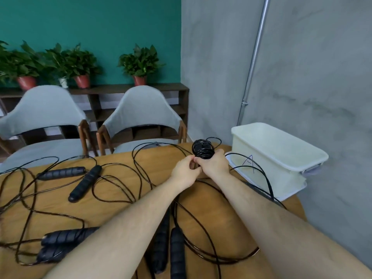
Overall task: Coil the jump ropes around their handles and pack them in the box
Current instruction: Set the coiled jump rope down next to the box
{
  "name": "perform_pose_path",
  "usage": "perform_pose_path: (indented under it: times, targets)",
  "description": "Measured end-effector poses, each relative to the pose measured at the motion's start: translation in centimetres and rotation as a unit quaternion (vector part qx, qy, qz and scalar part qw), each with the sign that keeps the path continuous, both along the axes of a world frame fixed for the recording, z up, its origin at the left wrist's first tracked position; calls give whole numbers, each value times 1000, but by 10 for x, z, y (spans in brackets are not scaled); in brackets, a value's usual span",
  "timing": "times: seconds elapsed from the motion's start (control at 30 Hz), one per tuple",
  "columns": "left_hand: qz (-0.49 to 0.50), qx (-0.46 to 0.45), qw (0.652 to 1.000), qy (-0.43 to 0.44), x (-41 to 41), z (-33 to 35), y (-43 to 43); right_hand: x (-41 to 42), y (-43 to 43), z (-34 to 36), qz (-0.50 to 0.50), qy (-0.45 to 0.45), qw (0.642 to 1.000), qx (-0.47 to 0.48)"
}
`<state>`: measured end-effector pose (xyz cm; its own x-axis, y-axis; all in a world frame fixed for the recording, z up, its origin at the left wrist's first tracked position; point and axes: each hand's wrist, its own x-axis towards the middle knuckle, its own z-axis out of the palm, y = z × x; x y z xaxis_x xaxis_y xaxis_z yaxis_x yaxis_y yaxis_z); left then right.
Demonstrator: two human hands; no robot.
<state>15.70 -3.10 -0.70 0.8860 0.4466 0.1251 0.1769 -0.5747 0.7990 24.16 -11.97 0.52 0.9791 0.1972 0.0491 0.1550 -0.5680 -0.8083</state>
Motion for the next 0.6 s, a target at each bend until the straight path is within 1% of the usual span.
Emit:
perform_pose_path:
  times: [0.13,0.3,0.4,0.47,0.53,0.57,0.6]
  targets:
    - [3,60,997,40,40,-25,5,39,4,-25,-17,10,999,-30]
    - [-14,129,988,87,68,-37,17,61,13,-47,-12,3,999,-44]
    - [-28,145,983,107,73,-41,21,63,13,-54,-4,-3,998,-55]
    - [-40,143,983,113,70,-38,26,59,11,-53,0,-15,997,-80]
    - [-40,129,986,100,63,-30,32,50,9,-47,-9,-65,989,-129]
    - [-33,116,989,81,56,-25,34,44,7,-43,-10,-104,985,-140]
    - [-24,99,993,58,50,-20,36,36,6,-38,-3,-143,981,-132]
